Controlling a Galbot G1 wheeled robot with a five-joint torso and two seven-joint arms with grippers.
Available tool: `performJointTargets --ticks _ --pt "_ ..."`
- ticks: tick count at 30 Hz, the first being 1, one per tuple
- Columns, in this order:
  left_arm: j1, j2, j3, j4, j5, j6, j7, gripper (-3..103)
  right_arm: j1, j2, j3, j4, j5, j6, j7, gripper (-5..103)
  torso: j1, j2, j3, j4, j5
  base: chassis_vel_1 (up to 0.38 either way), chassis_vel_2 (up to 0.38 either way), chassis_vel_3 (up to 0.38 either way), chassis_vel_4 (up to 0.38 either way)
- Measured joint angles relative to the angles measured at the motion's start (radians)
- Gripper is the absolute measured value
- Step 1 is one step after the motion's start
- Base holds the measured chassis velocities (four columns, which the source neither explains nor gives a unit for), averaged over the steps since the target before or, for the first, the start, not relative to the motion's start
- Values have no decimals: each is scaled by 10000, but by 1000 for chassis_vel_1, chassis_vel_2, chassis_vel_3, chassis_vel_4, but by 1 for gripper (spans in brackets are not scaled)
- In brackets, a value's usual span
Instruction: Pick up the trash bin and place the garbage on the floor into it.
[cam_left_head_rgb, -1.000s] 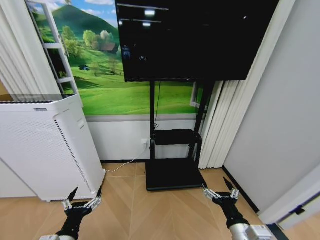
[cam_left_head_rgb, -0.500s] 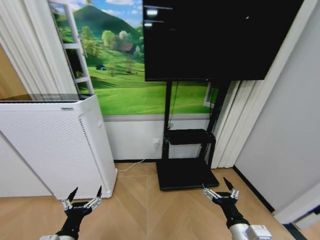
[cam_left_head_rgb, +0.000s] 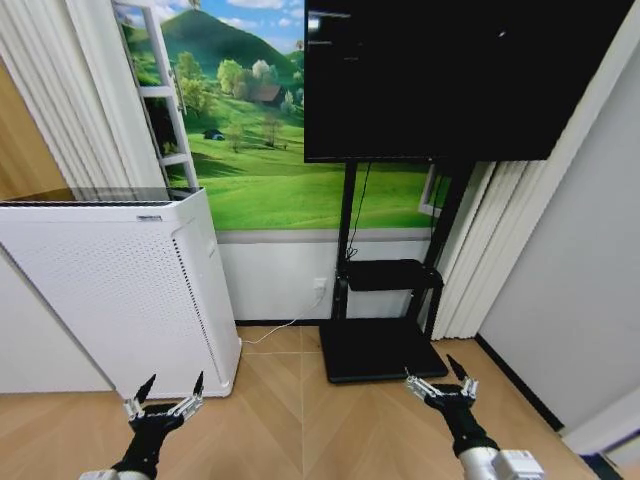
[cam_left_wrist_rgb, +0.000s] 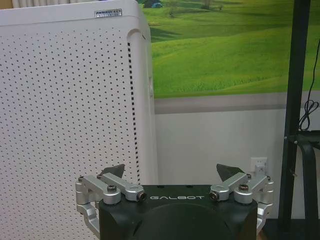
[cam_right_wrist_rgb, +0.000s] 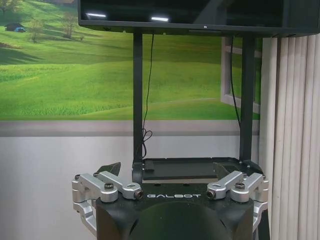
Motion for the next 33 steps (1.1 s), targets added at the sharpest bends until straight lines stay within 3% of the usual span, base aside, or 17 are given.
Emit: performJointTargets --ticks 14,33 --pt "1 0 1 0 0 0 5 100 -1 0 1 0 0 0 1 100 -7 -3 -6 -1 3 -11 -139 6 142" --pt "0 3 -3 1 0 0 -1 100 -1 1 -2 1 0 0 -2 100 -5 -10 -8 -1 -3 90 88 -92 -89"
